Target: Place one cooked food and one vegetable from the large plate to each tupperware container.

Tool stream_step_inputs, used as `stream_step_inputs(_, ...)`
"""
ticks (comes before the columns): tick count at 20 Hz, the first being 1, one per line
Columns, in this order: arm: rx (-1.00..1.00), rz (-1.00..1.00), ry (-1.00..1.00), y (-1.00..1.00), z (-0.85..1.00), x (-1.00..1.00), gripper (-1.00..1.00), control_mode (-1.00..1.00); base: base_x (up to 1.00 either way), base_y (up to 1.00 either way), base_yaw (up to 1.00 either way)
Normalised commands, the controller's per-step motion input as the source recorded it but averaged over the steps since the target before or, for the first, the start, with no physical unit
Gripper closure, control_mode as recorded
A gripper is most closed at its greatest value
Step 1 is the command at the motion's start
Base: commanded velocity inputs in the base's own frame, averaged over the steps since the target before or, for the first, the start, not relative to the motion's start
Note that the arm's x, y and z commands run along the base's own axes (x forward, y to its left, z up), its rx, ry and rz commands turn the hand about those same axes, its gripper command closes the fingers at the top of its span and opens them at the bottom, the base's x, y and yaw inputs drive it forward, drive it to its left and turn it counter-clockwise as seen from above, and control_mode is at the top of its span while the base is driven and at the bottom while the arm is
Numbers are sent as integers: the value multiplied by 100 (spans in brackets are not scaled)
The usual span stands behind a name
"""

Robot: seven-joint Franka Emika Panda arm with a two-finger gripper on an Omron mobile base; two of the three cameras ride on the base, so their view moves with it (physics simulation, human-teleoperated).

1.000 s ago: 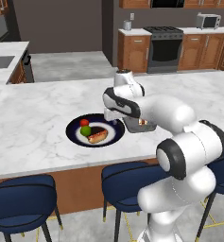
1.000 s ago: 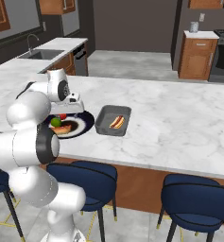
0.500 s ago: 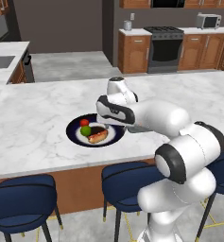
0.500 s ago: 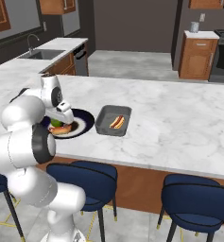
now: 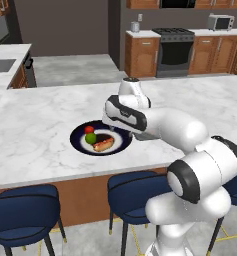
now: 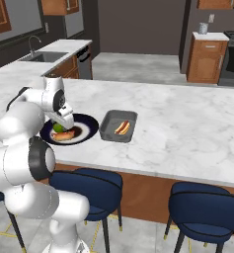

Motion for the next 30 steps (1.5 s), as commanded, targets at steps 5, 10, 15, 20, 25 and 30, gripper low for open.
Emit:
stream_step_inputs(5, -1, 58, 0, 9, 16, 47, -100, -100, 0, 0, 0)
stream_step_inputs(10, -4, 41, -10, 26, 0, 18, -100, -100, 0, 0, 0)
stream_step_inputs(15, -8, 35, -28, 27, -26, 30, -100, -100, 0, 0, 0)
stream_step_inputs(20, -8, 16, -29, 21, -33, 42, -100, -100, 0, 0, 0)
stream_step_inputs(25, -3, -1, 1, 11, -8, 29, -100, -100, 0, 0, 0)
stream_step_inputs(30, 0, -8, 14, 19, 0, 18, -100, -100, 0, 0, 0)
